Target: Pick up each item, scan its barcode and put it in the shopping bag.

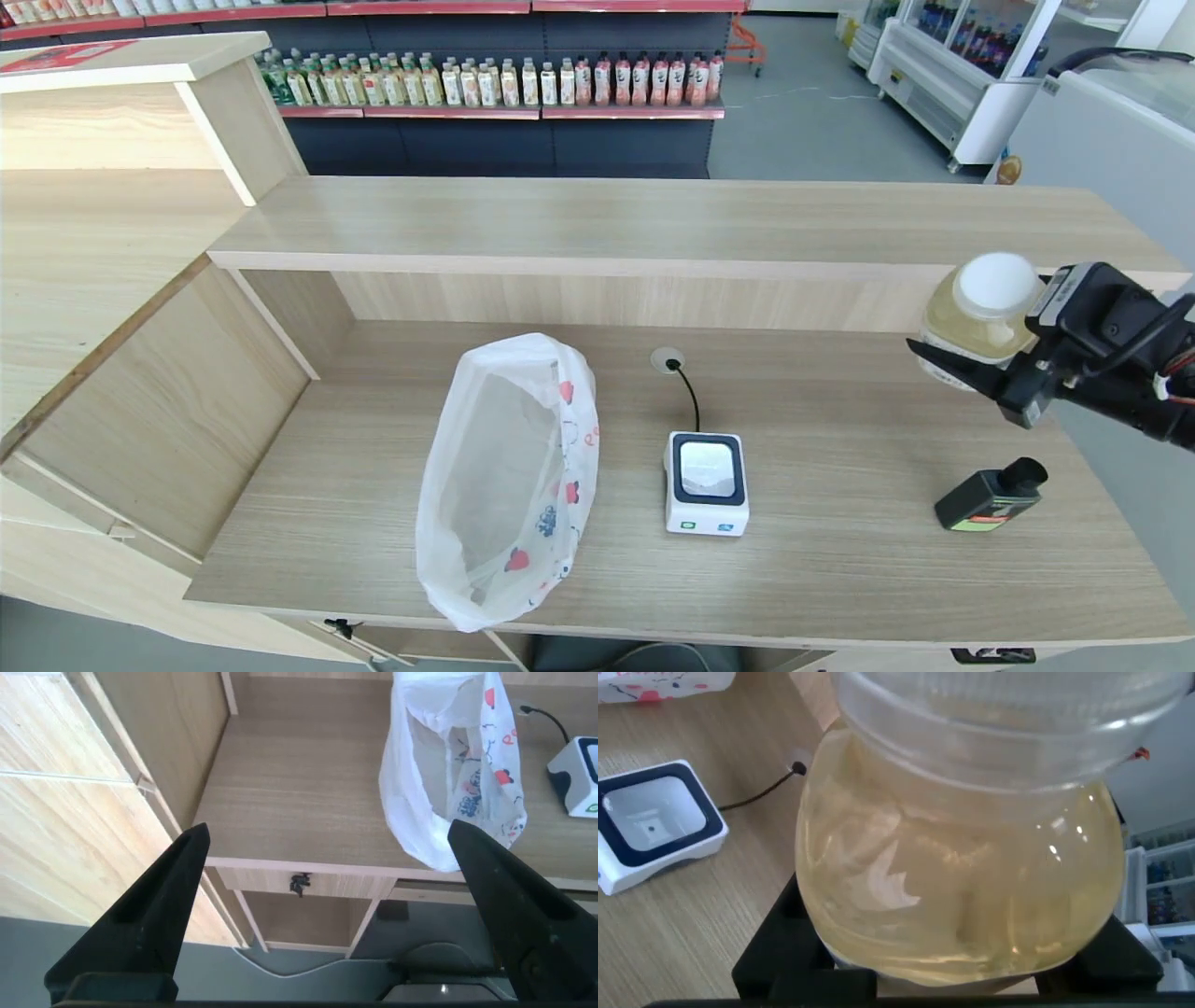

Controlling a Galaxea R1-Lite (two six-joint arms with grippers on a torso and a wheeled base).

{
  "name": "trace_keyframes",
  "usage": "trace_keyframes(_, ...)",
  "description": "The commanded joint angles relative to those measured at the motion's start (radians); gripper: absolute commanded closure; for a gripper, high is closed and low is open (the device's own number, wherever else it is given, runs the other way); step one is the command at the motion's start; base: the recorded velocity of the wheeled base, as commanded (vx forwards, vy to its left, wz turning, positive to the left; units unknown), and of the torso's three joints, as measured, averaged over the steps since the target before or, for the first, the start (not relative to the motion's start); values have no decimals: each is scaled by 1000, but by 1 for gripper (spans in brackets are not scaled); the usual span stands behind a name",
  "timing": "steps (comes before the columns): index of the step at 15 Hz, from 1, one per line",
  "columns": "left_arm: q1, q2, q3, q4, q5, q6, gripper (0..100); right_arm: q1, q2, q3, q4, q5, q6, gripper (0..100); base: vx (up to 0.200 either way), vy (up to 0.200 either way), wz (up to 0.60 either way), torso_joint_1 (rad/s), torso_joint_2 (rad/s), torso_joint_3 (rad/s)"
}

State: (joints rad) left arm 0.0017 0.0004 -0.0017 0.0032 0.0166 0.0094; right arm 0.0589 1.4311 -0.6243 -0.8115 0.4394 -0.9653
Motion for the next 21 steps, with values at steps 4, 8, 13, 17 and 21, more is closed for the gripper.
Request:
trace_keyframes(4,0,0,0,0,0,0,0,-59,140,-37,-20,-16,-6,100,0,200,0,0,2,2)
trace_keyframes(8,0,0,0,0,0,0,0,-39,195,-34,-49,19,-4,100,0,50,0,1,2,1)
trace_keyframes(13,0,0,0,0,0,0,0,-42,261,-8,-49,38,-90,100,0,0,0,0,0,0)
trace_keyframes(17,0,0,0,0,0,0,0,-5,359,12,-81,56,-119,100,0,0,0,0,0,0)
trace_keyframes(21,0,0,0,0,0,0,0,7,417,5,-112,153,-130,100,0,0,0,0,0,0)
